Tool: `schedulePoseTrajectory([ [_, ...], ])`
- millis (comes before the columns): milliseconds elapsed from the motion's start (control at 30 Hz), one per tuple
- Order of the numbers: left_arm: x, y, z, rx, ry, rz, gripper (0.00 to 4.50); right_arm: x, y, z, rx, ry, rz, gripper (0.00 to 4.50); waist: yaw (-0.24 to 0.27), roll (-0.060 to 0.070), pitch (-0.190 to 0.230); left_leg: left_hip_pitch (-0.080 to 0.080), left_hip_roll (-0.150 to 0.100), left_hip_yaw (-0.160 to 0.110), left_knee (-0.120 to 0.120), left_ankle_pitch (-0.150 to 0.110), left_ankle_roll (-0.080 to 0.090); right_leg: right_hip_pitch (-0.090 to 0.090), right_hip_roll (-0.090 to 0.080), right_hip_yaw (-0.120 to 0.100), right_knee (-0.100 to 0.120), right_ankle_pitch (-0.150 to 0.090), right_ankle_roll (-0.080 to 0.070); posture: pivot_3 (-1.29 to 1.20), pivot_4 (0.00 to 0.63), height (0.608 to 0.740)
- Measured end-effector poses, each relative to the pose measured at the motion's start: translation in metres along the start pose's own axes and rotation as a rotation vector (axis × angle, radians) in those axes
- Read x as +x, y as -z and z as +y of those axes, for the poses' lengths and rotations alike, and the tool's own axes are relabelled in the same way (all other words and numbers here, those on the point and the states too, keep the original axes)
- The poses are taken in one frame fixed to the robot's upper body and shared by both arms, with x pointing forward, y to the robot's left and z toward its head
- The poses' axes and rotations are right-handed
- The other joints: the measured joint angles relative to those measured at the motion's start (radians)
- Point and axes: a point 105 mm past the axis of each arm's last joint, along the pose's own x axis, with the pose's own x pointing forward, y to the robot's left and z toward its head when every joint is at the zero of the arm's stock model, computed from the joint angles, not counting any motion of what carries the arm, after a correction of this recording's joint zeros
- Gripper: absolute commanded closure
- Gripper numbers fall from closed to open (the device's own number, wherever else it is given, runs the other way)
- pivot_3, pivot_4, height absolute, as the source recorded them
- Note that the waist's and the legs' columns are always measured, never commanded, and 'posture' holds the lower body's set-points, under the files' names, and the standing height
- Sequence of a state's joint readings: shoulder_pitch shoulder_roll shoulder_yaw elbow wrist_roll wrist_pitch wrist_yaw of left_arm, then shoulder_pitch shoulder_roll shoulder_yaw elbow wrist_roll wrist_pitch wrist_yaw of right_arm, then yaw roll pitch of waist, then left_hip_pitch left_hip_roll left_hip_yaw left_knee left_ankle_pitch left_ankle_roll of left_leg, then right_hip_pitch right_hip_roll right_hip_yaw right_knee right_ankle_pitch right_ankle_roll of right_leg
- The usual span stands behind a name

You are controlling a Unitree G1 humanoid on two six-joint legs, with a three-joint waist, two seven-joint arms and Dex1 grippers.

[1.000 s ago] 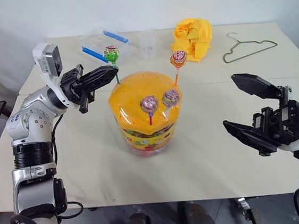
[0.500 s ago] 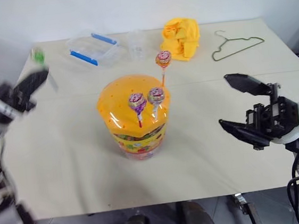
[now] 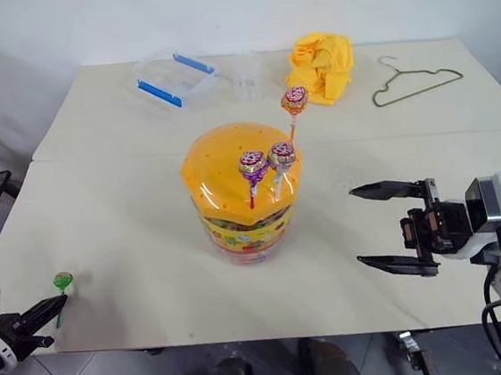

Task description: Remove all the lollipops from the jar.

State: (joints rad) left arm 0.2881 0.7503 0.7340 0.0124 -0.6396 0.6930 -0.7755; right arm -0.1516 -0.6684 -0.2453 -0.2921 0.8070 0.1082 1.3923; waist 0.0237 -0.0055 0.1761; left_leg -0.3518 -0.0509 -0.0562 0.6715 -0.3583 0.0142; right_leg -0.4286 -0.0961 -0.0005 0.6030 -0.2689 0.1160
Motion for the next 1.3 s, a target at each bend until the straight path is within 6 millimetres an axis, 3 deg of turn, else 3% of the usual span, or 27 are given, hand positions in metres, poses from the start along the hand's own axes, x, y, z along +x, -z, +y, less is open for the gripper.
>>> schedulePoseTrajectory([
  [233,0.015,-0.006,-0.014,0.066,0.087,-0.079,1.46,-0.005,-0.003,-0.004,0.008,0.029,-0.006,0.0,-0.001,0.0,0.0,0.0,0.0,0.0,0.0,0.0,0.0,0.0,0.001,-0.001,0.0,0.0,0.0,0.0,0.15,0.74],
  [400,-0.002,-0.027,-0.028,0.139,0.221,-0.2,0.03,-0.012,-0.016,-0.008,0.005,0.088,-0.052,0.0,-0.004,0.0,0.0,-0.001,0.002,0.0,0.0,0.0,-0.001,0.0,0.001,-0.001,0.0,0.0,0.0,0.0,0.15,0.74],
  [600,-0.024,-0.074,-0.039,0.363,0.268,-0.288,0.03,-0.014,-0.024,-0.011,0.022,0.126,-0.089,0.0,-0.002,0.001,0.0,-0.001,0.002,0.0,0.001,-0.001,-0.001,0.0,0.001,-0.002,-0.002,0.0,0.0,0.0,0.15,0.74],
  [733,-0.022,-0.109,-0.077,0.449,0.424,-0.377,0.03,-0.01,-0.032,-0.016,0.024,0.128,-0.125,0.0,0.001,0.001,0.0,-0.001,0.002,0.0,0.003,-0.001,0.0,0.001,0.001,-0.002,-0.001,0.0,0.0,0.0,0.15,0.74],
  [1000,0.003,-0.139,-0.164,0.541,0.808,-0.473,0.03,0.005,-0.046,-0.016,0.054,0.118,-0.133,0.0,-0.004,0.002,0.0,-0.002,0.002,0.0,0.006,-0.002,0.0,0.0,0.002,-0.003,0.004,0.0,0.0,0.0,0.15,0.74],
  [1100,0.006,-0.138,-0.172,0.524,0.869,-0.473,0.03,0.01,-0.05,-0.023,0.078,0.172,-0.138,0.0,-0.017,0.002,0.0,-0.002,0.002,0.0,0.005,-0.002,-0.001,-0.001,0.002,-0.003,0.004,0.0,0.0,0.0,0.15,0.74],
  [1300,0.005,-0.128,-0.14,0.41,0.837,-0.472,0.03,0.007,-0.047,-0.049,0.075,0.301,-0.115,0.0,-0.027,0.002,0.001,-0.003,0.003,0.001,0.006,-0.002,-0.001,-0.001,0.003,-0.003,0.004,0.0,0.0,0.0,0.15,0.74],
])
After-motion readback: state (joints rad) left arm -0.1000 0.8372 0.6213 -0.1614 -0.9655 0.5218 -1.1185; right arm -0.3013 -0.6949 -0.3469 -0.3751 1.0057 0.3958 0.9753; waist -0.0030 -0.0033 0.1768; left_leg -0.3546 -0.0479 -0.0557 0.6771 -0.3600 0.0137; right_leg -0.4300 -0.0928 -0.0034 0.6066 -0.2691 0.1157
